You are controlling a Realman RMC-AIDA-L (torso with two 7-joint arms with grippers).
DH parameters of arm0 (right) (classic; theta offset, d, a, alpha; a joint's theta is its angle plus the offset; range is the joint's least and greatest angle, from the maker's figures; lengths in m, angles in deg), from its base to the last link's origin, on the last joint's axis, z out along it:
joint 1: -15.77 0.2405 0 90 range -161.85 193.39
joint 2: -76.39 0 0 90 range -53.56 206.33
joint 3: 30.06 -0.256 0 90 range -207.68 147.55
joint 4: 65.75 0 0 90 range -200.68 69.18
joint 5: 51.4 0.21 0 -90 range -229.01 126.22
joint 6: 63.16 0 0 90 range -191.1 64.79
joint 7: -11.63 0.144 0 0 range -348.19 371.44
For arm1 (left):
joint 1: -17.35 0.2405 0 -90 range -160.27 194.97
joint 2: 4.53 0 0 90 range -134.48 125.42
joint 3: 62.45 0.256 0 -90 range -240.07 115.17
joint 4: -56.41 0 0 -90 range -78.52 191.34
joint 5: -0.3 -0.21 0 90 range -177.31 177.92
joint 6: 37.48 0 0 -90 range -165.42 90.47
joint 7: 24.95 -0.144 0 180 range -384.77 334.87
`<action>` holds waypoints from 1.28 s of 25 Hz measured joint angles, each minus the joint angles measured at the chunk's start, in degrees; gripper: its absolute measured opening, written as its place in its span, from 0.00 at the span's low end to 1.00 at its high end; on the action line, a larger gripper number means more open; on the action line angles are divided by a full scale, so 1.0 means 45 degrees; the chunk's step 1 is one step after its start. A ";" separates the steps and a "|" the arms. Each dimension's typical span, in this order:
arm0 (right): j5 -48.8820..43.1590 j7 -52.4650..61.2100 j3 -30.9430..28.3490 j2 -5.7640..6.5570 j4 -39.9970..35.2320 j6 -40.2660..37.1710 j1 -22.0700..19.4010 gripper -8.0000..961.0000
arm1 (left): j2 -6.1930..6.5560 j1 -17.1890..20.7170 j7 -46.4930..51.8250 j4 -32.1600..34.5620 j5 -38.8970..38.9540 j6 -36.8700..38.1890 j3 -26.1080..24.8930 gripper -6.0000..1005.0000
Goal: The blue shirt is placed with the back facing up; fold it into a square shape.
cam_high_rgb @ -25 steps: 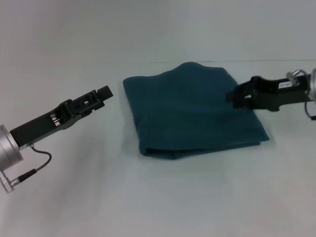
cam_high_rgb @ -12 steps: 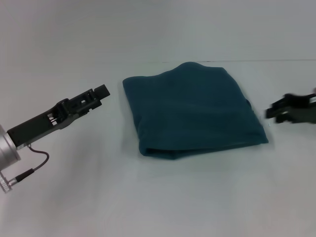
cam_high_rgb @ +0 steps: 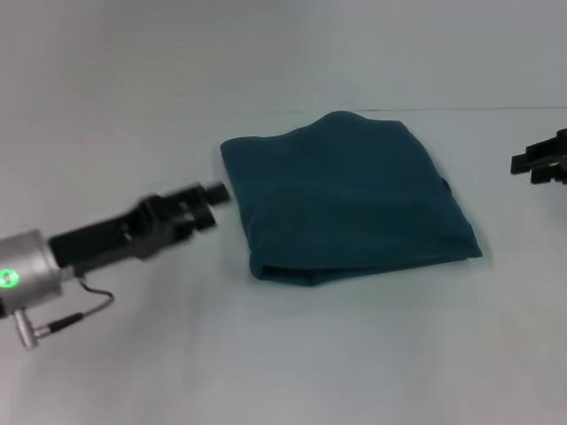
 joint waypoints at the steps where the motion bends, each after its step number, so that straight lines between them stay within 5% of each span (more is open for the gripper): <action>1: 0.0007 -0.0099 -0.0184 0.0078 -0.0006 -0.0060 0.0026 0.39 | -0.0006 -0.0171 0.0760 0.0005 -0.0438 -0.0195 0.0448 0.73; 8: -0.0654 -0.0138 -0.1572 0.0795 -0.0298 -0.0762 0.0685 0.62 | -0.0202 -0.1138 0.2606 -0.0537 -0.0908 -0.1600 0.2339 0.73; 21: -0.1954 0.0136 -0.1893 0.0758 -0.0838 -0.0690 0.0902 0.93 | -0.0142 -0.0704 0.3038 -0.0797 -0.1355 -0.2960 0.1977 0.73; 32: -0.1888 0.0061 -0.1899 0.0710 -0.0798 -0.0683 0.1023 0.92 | -0.0345 -0.1185 0.2953 -0.1424 -0.1490 -0.3984 0.2112 0.72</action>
